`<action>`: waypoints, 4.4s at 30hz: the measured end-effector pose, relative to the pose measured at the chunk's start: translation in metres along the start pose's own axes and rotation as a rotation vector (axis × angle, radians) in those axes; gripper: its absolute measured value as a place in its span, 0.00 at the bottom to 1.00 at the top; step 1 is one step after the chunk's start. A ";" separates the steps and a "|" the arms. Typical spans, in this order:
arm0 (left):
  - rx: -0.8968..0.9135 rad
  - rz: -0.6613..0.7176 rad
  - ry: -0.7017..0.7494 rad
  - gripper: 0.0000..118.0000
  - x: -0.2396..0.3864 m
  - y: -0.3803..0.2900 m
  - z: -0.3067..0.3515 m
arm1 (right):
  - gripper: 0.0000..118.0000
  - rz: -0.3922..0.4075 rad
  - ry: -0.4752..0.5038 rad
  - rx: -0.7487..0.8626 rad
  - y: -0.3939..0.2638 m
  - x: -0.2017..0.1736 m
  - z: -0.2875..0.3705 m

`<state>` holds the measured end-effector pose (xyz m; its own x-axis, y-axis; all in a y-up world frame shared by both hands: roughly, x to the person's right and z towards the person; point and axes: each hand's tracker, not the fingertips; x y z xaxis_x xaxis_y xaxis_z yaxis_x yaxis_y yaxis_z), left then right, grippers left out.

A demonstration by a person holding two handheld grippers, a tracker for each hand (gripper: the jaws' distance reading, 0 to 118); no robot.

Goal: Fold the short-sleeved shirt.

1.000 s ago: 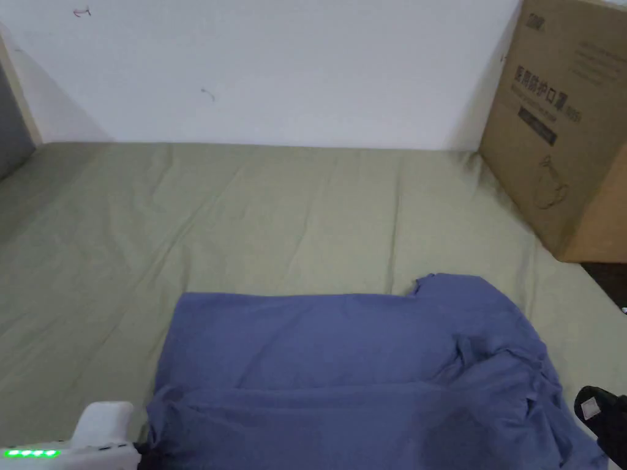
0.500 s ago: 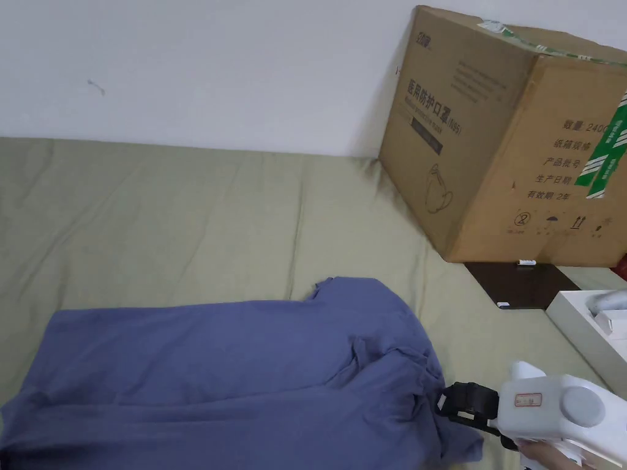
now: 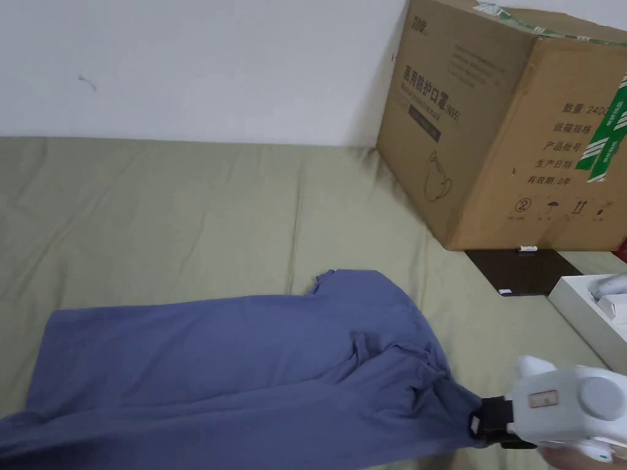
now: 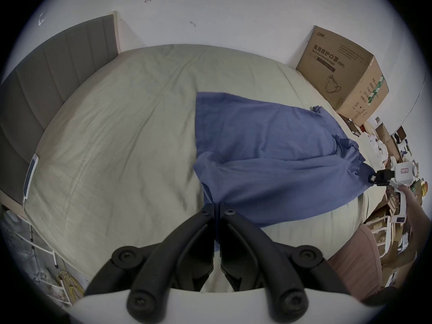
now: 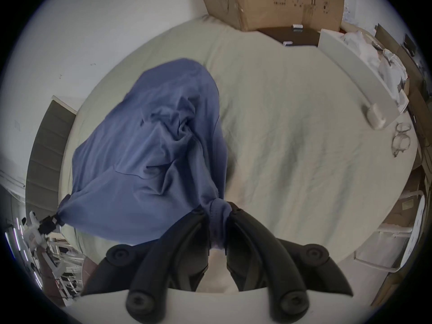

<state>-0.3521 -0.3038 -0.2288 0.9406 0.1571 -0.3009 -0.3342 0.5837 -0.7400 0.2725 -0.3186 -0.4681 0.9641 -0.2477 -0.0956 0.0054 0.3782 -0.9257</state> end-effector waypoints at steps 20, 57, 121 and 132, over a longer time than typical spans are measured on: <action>-0.101 0.103 -0.059 0.10 -0.055 -0.078 0.004 | 0.35 0.085 -0.096 -0.033 -0.071 0.028 0.009; -0.171 -0.055 0.012 0.94 -0.038 0.169 -0.215 | 0.06 0.270 0.291 0.552 -0.019 -0.162 0.049; 0.207 -0.043 -0.097 0.02 -0.014 0.063 -0.022 | 0.03 0.098 0.032 0.399 0.061 -0.054 0.026; -0.008 -0.045 -0.133 0.44 -0.048 -0.054 -0.027 | 0.25 -0.091 0.021 0.257 -0.066 0.012 -0.003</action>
<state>-0.3808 -0.3646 -0.1906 0.9540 0.2356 -0.1856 -0.2918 0.5864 -0.7556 0.2830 -0.3496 -0.4091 0.9510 -0.3082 -0.0259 0.1617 0.5668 -0.8079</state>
